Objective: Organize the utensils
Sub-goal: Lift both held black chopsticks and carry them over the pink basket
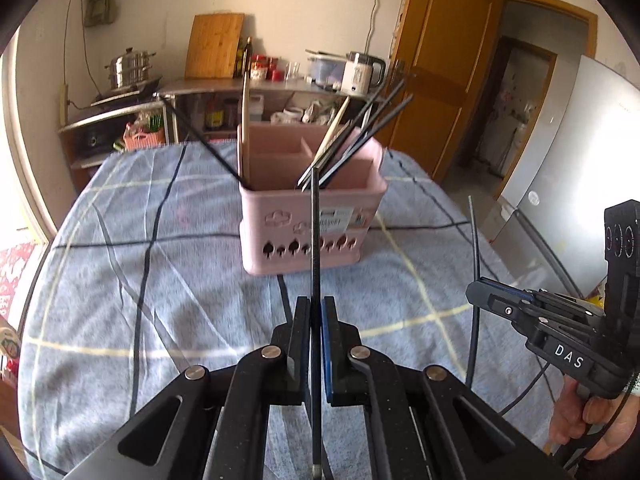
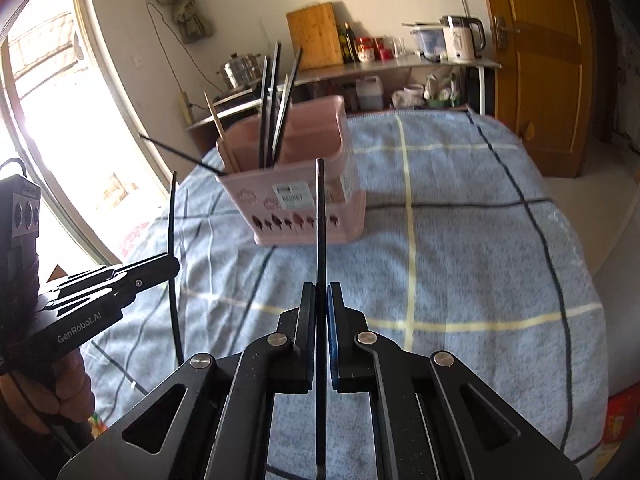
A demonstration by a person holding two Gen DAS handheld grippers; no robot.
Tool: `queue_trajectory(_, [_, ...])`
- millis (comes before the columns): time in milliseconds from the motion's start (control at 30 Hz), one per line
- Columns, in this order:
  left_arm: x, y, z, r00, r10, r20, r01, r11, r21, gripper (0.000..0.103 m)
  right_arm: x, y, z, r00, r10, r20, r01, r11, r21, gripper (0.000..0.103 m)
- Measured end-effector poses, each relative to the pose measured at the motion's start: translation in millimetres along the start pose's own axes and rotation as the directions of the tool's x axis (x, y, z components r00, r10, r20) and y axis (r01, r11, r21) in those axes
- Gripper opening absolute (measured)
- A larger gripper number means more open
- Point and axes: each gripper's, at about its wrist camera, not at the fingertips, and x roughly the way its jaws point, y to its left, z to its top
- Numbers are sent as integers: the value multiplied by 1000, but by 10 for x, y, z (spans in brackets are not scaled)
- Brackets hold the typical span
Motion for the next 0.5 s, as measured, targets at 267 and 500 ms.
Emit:
queue_trajectory(267, [-246, 46, 263, 997, -13, 76, 11, 1000, 15, 5, -232, 50, 260, 996, 5, 93, -3, 1000, -14, 5])
queue_trajectory(500, [-260, 86, 251, 997, -20, 71, 20, 1000, 1, 5, -257, 37, 221, 995, 7, 99, -6, 1000, -15, 5])
